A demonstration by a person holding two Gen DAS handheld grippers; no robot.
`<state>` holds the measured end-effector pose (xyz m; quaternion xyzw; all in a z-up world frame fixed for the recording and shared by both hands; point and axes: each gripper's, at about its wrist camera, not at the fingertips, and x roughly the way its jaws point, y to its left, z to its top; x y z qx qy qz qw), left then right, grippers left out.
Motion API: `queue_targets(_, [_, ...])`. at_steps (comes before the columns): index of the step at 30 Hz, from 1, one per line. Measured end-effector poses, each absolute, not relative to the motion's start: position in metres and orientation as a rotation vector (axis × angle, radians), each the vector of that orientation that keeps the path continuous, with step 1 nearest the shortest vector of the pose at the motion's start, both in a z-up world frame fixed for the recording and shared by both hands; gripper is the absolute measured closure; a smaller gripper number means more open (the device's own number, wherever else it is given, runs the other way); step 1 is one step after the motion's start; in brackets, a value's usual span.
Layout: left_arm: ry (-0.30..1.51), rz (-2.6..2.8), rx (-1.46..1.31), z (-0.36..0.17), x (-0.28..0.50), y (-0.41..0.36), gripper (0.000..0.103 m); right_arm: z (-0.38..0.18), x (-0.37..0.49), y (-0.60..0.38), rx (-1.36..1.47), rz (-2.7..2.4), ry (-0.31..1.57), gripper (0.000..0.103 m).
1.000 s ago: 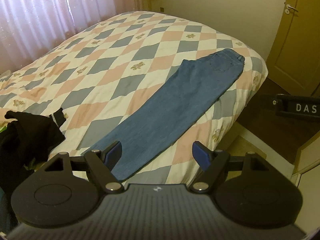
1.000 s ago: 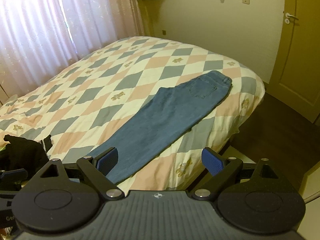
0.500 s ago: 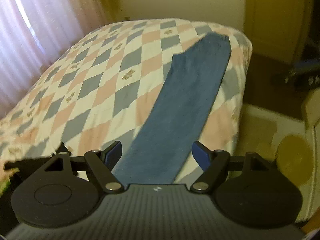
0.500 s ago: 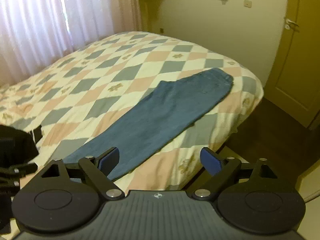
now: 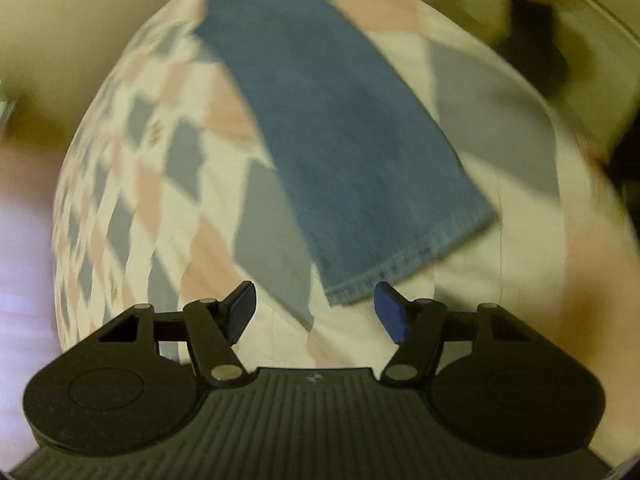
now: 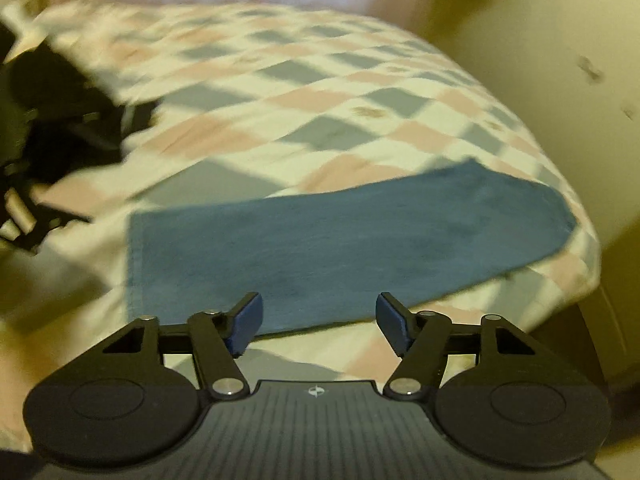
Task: Fold clothes
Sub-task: 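Grasp the jeans leg hems with the left gripper while the right gripper grasps beside it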
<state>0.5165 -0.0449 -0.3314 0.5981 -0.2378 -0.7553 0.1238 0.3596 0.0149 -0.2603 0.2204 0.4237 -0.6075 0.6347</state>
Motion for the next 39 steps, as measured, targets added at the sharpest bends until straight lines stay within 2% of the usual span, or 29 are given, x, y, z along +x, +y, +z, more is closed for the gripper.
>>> queue_targets(3, [-0.886,-2.264,1.772,-0.366,0.532,-0.038,0.04,-0.29,0.401,0.015,0.438,-1.277,1.015,0.053])
queue_targets(6, [-1.084,-2.277,1.75,-0.397,0.543,-0.038,0.04,-0.326,0.449,0.026,0.325,-1.136,1.1,0.055])
queue_targets(13, [-1.438,-2.28,1.659,-0.451,0.555,-0.041,0.043,-0.4,0.52,0.041,0.024,-1.097,1.29,0.05])
queue_targets(18, [-1.569,-2.284,1.523,-0.472,0.569,-0.039,0.041,-0.444,0.54,0.053,-0.078,-1.134,1.402,0.044])
queue_targets(22, [-1.623,-2.286,1.401,-0.48,0.569,-0.046,0.034,-0.467,0.549,0.056,-0.185,-1.197,1.435,0.044])
queue_targets(24, [-1.653,-2.286,1.368,-0.483,0.565,-0.051,0.034,-0.472,0.55,0.052,-0.22,-1.238,1.437,0.044])
queue_targets(26, [-1.687,-2.301,1.363,-0.486,0.563,-0.052,0.043,-0.477,0.55,0.046,-0.237,-1.263,1.439,0.044])
queue_targets(28, [-1.727,-2.303,1.347,-0.491,0.566,-0.049,0.064,-0.484,0.552,0.046,-0.276,-1.266,1.451,0.044])
queue_targets(30, [-1.785,-2.279,1.299,-0.5,0.575,-0.043,0.074,-0.488,0.553,0.049,-0.305,-1.264,1.46,0.047])
queue_targets(34, [-1.814,-2.24,1.232,-0.507,0.581,-0.039,0.075,-0.489,0.552,0.048,-0.308,-1.263,1.465,0.047])
queue_targets(36, [-1.802,-2.249,1.25,-0.504,0.579,-0.041,0.075,-0.479,0.551,0.045,-0.256,-1.274,1.455,0.042])
queue_targets(39, [-1.799,-2.258,1.269,-0.501,0.579,-0.041,0.075,-0.473,0.552,0.046,-0.19,-1.263,1.459,0.042])
